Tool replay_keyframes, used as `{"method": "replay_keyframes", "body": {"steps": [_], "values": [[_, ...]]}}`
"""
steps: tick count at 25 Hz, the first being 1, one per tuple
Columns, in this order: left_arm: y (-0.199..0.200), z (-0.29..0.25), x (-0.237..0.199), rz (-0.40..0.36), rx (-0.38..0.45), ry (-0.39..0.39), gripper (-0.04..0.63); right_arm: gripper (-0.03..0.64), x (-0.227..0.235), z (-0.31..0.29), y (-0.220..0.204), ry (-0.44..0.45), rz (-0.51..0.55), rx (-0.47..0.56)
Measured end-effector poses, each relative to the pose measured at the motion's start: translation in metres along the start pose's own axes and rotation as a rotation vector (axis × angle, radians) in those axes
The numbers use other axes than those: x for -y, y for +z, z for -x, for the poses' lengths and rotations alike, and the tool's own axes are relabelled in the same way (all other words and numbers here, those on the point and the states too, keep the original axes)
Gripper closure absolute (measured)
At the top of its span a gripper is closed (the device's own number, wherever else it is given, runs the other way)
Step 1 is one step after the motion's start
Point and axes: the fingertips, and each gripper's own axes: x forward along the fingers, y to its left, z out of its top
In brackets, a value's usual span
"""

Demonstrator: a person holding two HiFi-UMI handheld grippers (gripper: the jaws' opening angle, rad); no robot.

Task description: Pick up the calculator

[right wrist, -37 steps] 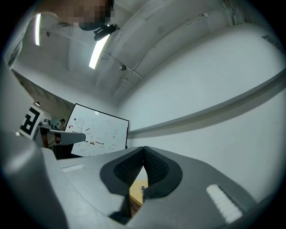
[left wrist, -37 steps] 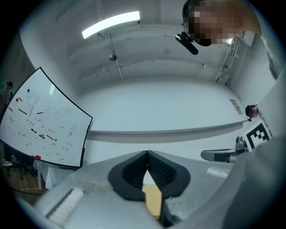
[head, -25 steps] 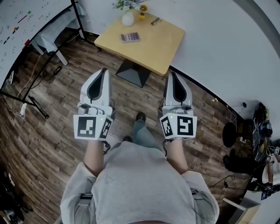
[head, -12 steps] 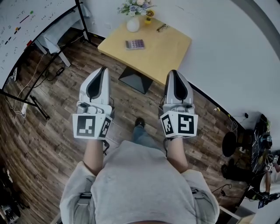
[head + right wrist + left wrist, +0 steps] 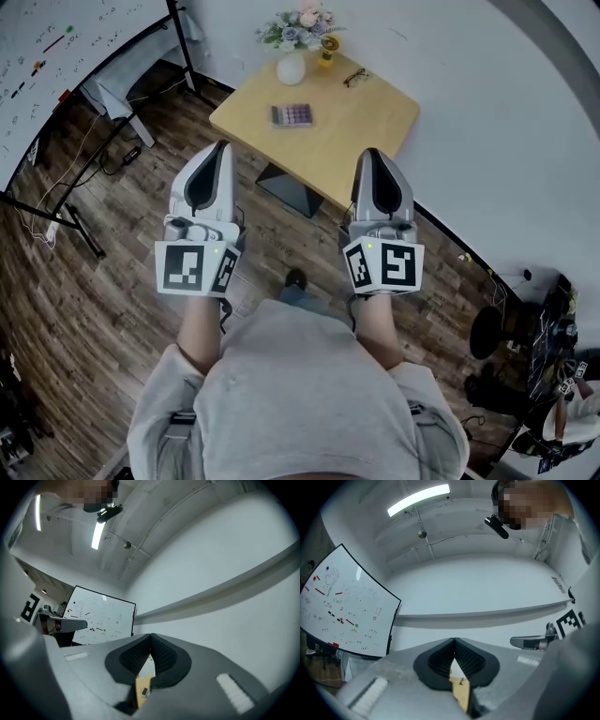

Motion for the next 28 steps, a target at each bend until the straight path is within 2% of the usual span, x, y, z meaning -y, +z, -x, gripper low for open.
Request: {"method": "replay_keyframes", "body": {"steps": [15, 28], "values": [[-0.011, -0.078, -0.001, -0.032, 0.033, 0.057, 0.591, 0.614, 0.052, -0.074, -0.008, 0.067, -0.015, 0.037], [-0.032, -0.106, 0.006, -0.033, 0.005, 0.107, 0.590, 0.614, 0.078, -0.101, -0.030, 0.123, -0.056, 0.018]]}}
